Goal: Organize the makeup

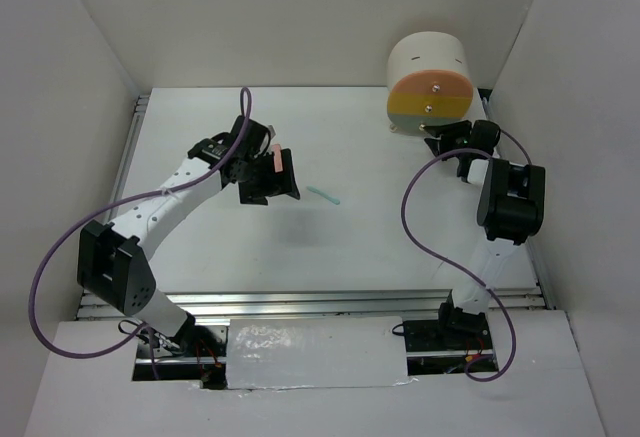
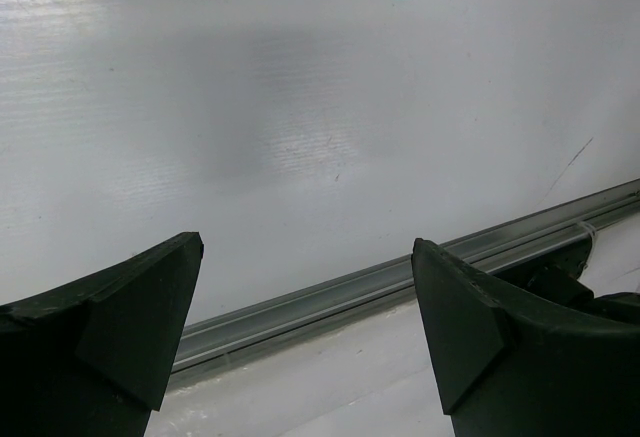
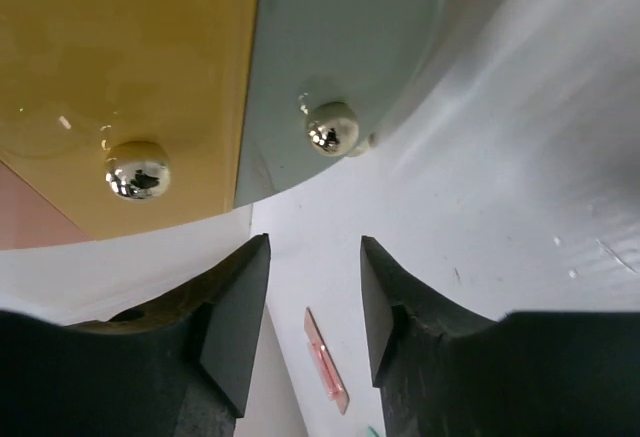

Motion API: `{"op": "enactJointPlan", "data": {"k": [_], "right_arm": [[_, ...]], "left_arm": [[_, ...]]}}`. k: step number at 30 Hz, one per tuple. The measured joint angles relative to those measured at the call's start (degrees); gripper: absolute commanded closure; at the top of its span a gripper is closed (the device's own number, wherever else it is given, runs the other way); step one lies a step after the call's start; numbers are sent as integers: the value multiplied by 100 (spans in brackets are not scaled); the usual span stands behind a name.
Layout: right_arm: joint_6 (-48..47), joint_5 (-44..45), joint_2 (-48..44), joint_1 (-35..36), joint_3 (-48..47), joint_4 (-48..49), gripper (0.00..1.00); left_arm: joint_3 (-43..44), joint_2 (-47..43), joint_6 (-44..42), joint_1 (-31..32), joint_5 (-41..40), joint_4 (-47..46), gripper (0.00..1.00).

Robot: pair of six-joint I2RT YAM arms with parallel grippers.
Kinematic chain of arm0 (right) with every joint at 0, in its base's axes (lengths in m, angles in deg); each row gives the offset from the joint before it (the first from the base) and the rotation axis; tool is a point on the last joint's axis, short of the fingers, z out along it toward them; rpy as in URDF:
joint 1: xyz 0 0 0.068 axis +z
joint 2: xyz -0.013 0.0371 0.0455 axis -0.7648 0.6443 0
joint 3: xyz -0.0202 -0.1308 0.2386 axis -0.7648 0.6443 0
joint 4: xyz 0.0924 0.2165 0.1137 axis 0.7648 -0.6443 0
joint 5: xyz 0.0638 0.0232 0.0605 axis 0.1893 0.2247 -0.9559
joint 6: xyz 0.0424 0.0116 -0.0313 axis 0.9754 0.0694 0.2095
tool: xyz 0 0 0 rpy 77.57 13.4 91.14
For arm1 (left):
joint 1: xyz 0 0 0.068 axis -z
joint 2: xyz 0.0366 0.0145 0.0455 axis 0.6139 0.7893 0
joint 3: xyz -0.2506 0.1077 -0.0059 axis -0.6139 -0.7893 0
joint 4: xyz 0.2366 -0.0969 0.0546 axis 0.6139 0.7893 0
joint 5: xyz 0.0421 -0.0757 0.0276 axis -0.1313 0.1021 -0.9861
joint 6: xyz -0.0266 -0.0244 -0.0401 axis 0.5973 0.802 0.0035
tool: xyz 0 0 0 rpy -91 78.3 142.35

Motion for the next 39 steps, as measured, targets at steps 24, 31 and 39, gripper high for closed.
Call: {"op": "enactJointPlan", "data": {"k": [24,31,39], "right_arm": [[168,-181,1139,24,-866,542,48],[313,-289,1386,28,-1132,612,56],[411,-409,1532,33,-1252,857,77]], "left_arm": [[-195,-304,26,0,-122,256,0],[-129,-264,17,0,-120,382,1],[76,26,-15,0,-109,457,1]]}}
